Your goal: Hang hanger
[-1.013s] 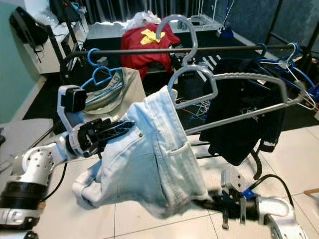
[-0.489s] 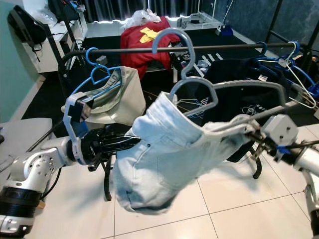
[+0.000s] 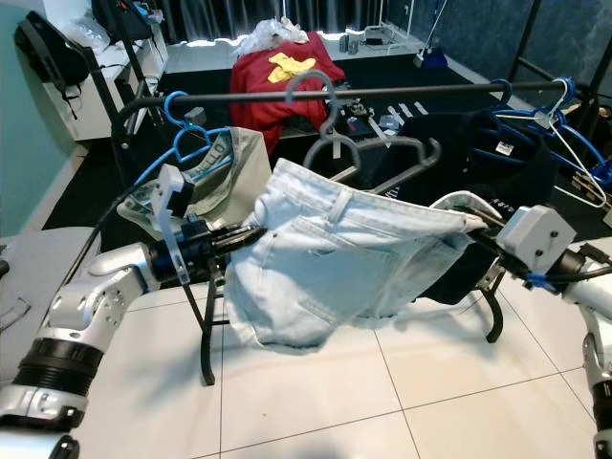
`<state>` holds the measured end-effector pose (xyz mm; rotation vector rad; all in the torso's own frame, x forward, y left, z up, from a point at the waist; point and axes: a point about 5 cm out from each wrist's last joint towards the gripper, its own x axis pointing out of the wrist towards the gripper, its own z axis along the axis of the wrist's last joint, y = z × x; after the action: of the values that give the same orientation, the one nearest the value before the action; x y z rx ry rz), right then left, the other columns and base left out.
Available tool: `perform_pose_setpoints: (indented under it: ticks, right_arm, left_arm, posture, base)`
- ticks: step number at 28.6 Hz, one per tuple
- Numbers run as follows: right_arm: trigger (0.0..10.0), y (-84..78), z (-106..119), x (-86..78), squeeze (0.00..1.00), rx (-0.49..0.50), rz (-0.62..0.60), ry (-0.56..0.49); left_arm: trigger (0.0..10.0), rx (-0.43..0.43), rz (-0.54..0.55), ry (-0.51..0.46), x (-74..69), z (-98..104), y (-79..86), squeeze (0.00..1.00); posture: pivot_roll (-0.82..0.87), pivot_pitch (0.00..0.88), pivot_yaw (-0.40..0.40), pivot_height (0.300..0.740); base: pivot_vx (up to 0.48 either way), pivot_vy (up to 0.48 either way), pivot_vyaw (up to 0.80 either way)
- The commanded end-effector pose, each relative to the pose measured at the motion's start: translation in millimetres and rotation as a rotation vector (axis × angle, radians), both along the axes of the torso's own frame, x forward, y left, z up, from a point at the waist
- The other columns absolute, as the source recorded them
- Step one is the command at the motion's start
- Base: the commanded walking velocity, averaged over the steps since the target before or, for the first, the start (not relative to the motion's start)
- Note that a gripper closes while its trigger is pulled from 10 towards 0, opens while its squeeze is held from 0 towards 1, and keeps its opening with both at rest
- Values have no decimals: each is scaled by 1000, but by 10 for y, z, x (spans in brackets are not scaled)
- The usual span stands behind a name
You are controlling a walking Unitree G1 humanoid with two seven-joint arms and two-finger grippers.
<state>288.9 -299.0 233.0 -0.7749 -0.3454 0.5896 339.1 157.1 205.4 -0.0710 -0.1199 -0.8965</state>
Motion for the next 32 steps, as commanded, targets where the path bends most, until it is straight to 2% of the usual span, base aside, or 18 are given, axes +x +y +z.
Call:
perform_pose_setpoints:
  ticks: [1,2,4,5,9,12,13,15,16,19,20,21,26,29,32]
  right_arm:
    - [0,-166,-23,-30,0,24,-90,-1]
    - [0,-246,-40,-37,0,36,-129,6]
    - [0,-262,-44,-39,0,39,-136,6]
    - [0,-289,-58,-45,0,38,-149,14]
    - [0,-332,-87,-54,0,34,-170,28]
    - [0,-348,-90,-57,0,32,-178,28]
    - [0,-354,-79,-58,0,31,-178,22]
    - [0,-354,-79,-58,0,31,-178,22]
    - [0,-358,-57,-55,0,26,-178,13]
    - [0,-399,8,-54,0,16,-192,-22]
    - [0,-399,8,-54,0,16,-192,-22]
    - [0,-397,21,-55,0,13,-189,-32]
    - [0,-385,38,-51,0,3,-185,-47]
    - [0,-389,77,-40,0,-9,-196,-74]
    - [0,-407,84,-41,0,-10,-203,-73]
  left_arm:
    - [0,-8,55,-23,-10,48,209,0]
    - [0,-4,35,-36,-45,48,250,0]
    - [0,-5,33,-39,-51,48,257,0]
    - [0,-57,11,-46,-78,82,269,0]
    - [0,-119,-28,-60,-123,120,277,0]
    - [0,-96,-68,-51,-165,91,270,0]
    - [0,-41,-94,-38,-194,40,263,0]
    - [0,-41,-94,-38,-194,40,263,0]
    - [0,22,-124,-23,-225,-22,263,0]
    - [0,294,-178,42,-294,-240,327,0]
    - [0,294,-178,42,-294,-240,327,0]
    - [0,349,-177,52,-297,-281,346,0]
    - [0,383,-173,69,-295,-311,363,0]
    - [0,458,-170,99,-302,-361,414,0]
    - [0,477,-157,108,-301,-374,442,0]
  posture:
    - [-84,77,21,740]
    - [-84,78,20,740]
    - [-84,78,20,740]
    - [-84,78,20,740]
    - [-82,76,19,740]
    - [-82,72,18,740]
    - [-81,69,18,740]
    - [-81,69,18,740]
    - [-81,65,18,740]
    - [-78,62,19,740]
    - [-78,62,19,740]
    - [-77,61,19,740]
    - [-76,59,21,740]
    - [-74,63,25,740]
    - [-74,64,25,740]
  base:
    - [0,0,0]
    - [0,0,0]
    - [0,0,0]
    - [0,0,0]
    - [0,0,0]
    - [0,0,0]
    - [0,0,0]
    - [0,0,0]
    - [0,0,0]
    - [0,0,0]
    - [0,0,0]
    - [0,0,0]
    - [0,0,0]
    - [0,0,0]
    - [0,0,0]
